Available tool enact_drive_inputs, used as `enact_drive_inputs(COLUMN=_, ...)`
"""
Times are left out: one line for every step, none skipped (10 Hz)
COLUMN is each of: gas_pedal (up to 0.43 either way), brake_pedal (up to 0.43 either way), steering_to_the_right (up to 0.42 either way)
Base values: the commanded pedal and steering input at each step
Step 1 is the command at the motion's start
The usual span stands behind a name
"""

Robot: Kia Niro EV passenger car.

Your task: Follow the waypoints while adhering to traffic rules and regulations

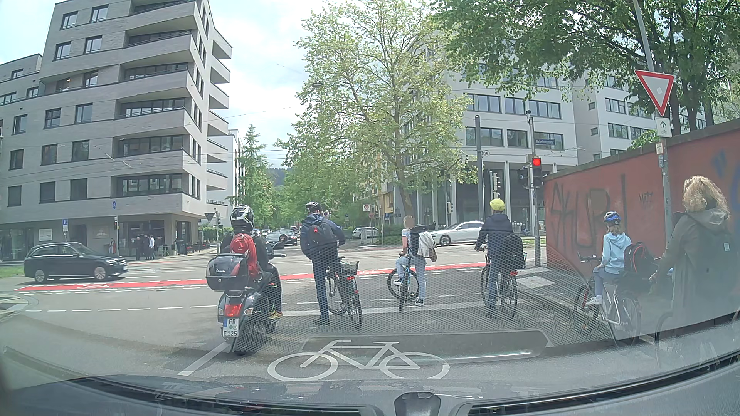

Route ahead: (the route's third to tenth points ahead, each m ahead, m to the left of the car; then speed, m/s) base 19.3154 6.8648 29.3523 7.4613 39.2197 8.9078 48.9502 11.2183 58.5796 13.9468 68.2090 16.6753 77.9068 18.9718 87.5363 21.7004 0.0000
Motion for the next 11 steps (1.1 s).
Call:
enact_drive_inputs(gas_pedal=0.0, brake_pedal=0.268, steering_to_the_right=-0.015)
enact_drive_inputs(gas_pedal=0.0, brake_pedal=0.268, steering_to_the_right=-0.015)
enact_drive_inputs(gas_pedal=0.0, brake_pedal=0.262, steering_to_the_right=-0.015)
enact_drive_inputs(gas_pedal=0.0, brake_pedal=0.262, steering_to_the_right=-0.015)
enact_drive_inputs(gas_pedal=0.0, brake_pedal=0.262, steering_to_the_right=-0.015)
enact_drive_inputs(gas_pedal=0.0, brake_pedal=0.268, steering_to_the_right=-0.015)
enact_drive_inputs(gas_pedal=0.0, brake_pedal=0.268, steering_to_the_right=-0.015)
enact_drive_inputs(gas_pedal=0.0, brake_pedal=0.262, steering_to_the_right=-0.015)
enact_drive_inputs(gas_pedal=0.0, brake_pedal=0.268, steering_to_the_right=-0.015)
enact_drive_inputs(gas_pedal=0.0, brake_pedal=0.262, steering_to_the_right=-0.015)
enact_drive_inputs(gas_pedal=0.0, brake_pedal=0.268, steering_to_the_right=-0.015)
